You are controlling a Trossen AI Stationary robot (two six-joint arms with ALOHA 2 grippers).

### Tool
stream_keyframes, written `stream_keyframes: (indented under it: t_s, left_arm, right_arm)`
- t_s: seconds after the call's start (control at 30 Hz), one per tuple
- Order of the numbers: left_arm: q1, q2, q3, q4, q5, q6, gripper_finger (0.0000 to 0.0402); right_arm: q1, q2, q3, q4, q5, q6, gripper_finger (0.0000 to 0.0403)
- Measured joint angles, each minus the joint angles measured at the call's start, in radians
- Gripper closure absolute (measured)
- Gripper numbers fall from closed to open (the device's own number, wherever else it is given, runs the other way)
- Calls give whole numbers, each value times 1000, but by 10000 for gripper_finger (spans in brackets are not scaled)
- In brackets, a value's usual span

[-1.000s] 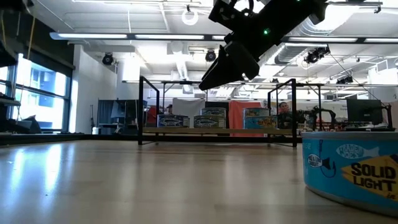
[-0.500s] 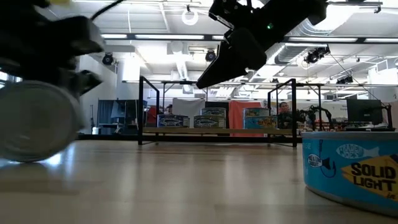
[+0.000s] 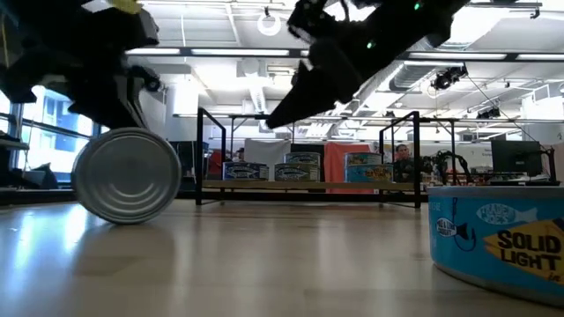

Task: Stack canned seafood by type on shelf
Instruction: Stack the left blue tuna can on top of the top blue tuna can on the shelf

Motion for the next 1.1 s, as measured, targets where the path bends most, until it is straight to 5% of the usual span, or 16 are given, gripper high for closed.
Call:
stream_keyframes:
  t_s: [0.17, 0.33, 0.5, 0.77, 1.1]
  left_arm:
    - [-48, -64, 52, -90, -108, -105, 401]
    - [-69, -84, 54, -31, -9, -261, 385]
    - [-103, -53, 49, -21, 77, -282, 314]
    - [-107, 67, -64, 228, 33, -291, 191]
    - [-35, 232, -76, 552, -43, -138, 170]
  right_arm:
    - [-24, 79, 0, 143, -132, -3, 167]
    - [-49, 162, 0, 303, -251, -35, 167]
    - [-65, 174, 0, 318, -255, -40, 167]
    - [-64, 173, 0, 308, -255, -58, 167]
    - [-64, 173, 0, 332, -255, -39, 167]
